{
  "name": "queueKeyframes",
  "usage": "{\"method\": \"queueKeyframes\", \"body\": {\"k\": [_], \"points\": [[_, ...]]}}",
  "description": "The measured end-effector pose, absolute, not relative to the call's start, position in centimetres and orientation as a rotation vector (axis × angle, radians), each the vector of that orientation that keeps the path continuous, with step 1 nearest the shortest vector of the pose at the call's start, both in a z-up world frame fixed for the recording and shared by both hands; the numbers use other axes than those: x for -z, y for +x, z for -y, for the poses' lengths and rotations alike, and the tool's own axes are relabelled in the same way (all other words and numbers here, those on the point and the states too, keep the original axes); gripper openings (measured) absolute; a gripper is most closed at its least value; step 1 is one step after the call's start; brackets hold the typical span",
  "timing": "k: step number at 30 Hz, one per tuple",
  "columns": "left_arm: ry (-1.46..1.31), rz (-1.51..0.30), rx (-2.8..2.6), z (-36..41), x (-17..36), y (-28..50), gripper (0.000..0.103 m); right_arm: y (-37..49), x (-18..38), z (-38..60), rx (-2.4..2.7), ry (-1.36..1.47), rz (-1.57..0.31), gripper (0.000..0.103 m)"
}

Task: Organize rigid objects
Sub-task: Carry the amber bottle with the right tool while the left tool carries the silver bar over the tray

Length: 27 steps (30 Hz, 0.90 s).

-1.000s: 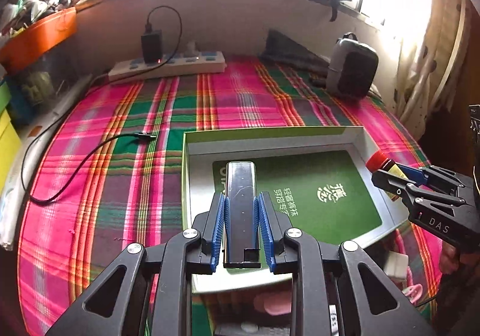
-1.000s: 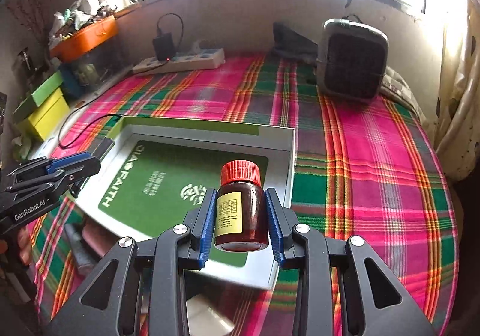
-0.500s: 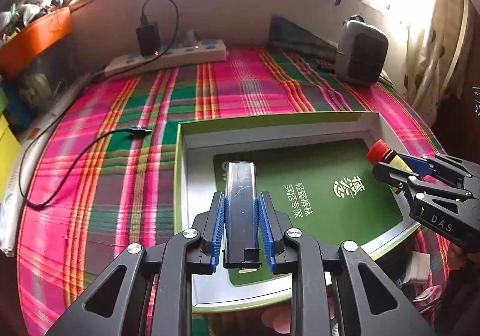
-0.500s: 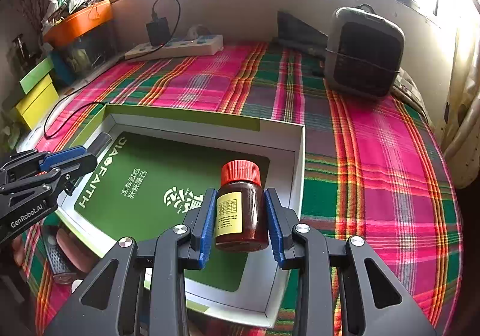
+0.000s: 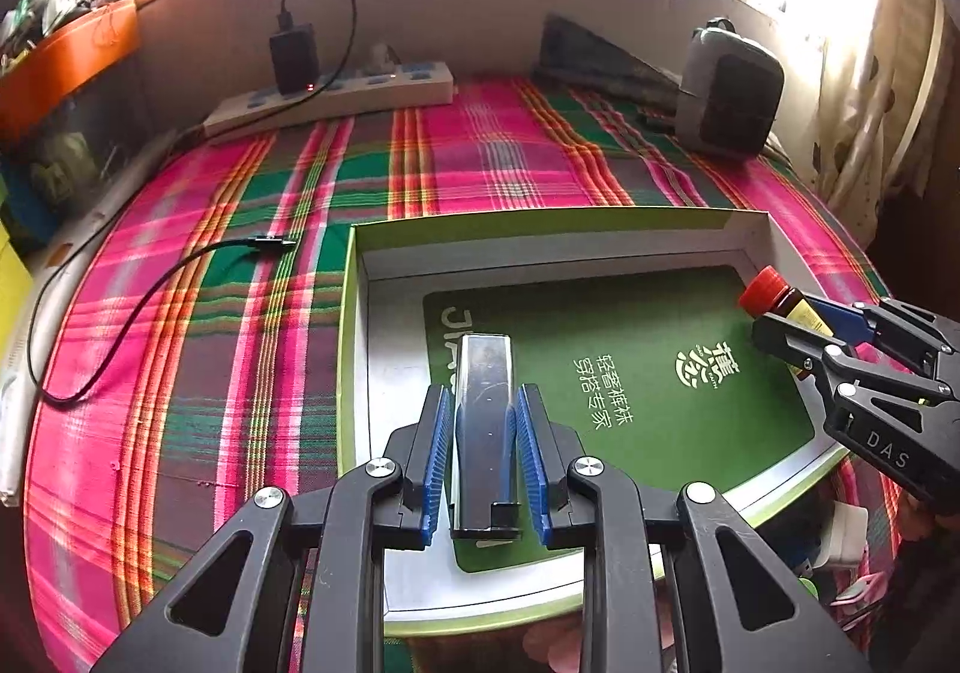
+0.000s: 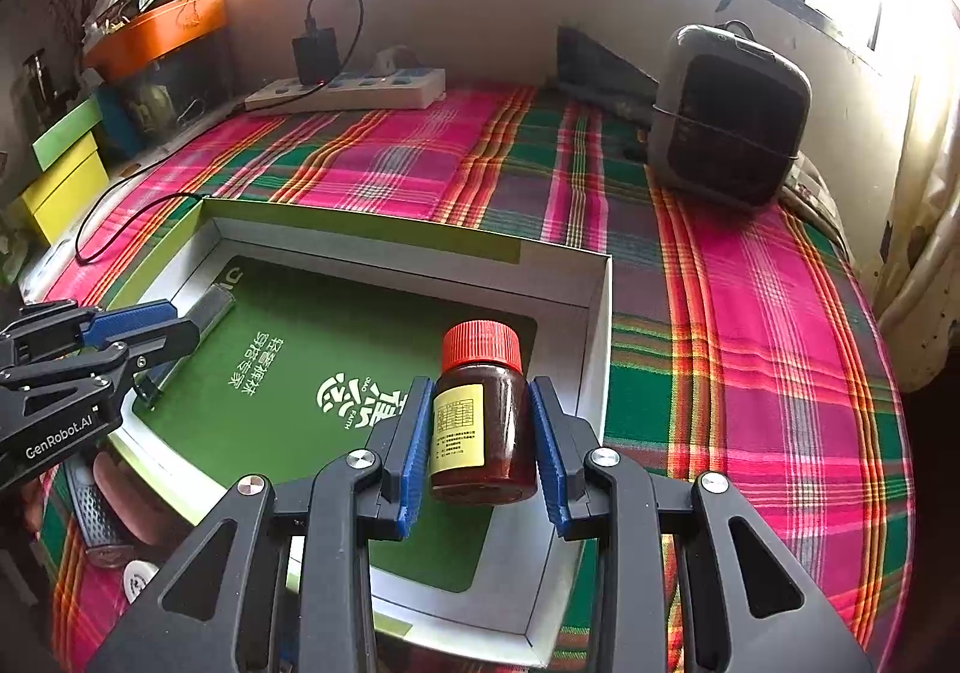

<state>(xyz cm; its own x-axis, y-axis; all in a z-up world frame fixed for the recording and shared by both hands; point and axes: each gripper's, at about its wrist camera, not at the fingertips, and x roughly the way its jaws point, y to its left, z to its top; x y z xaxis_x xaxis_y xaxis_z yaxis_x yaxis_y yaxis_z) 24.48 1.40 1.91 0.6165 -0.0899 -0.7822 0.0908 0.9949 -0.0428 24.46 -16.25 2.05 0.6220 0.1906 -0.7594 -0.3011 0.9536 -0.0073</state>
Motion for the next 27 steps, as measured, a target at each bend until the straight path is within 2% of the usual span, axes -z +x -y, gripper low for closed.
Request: {"method": "queueKeyframes", "body": {"k": [15, 21, 27], "points": [[-0.001, -0.901, 0.112, -1.59, -1.86, 24.53, 0.024, 24.41, -2.06, 16.32, -0.288, -0.133, -0.848, 0.034], [-0.005, -0.899, 0.131, -1.41, -1.98, 24.32, 0.032, 24.26, -2.14, 16.38, -0.31, -0.111, -0.843, 0.041], [-0.009, -0.884, 0.125, -1.44, -2.52, 23.9, 0.041, 24.11, -2.33, 16.38, -0.313, -0.103, -0.832, 0.042]]}}
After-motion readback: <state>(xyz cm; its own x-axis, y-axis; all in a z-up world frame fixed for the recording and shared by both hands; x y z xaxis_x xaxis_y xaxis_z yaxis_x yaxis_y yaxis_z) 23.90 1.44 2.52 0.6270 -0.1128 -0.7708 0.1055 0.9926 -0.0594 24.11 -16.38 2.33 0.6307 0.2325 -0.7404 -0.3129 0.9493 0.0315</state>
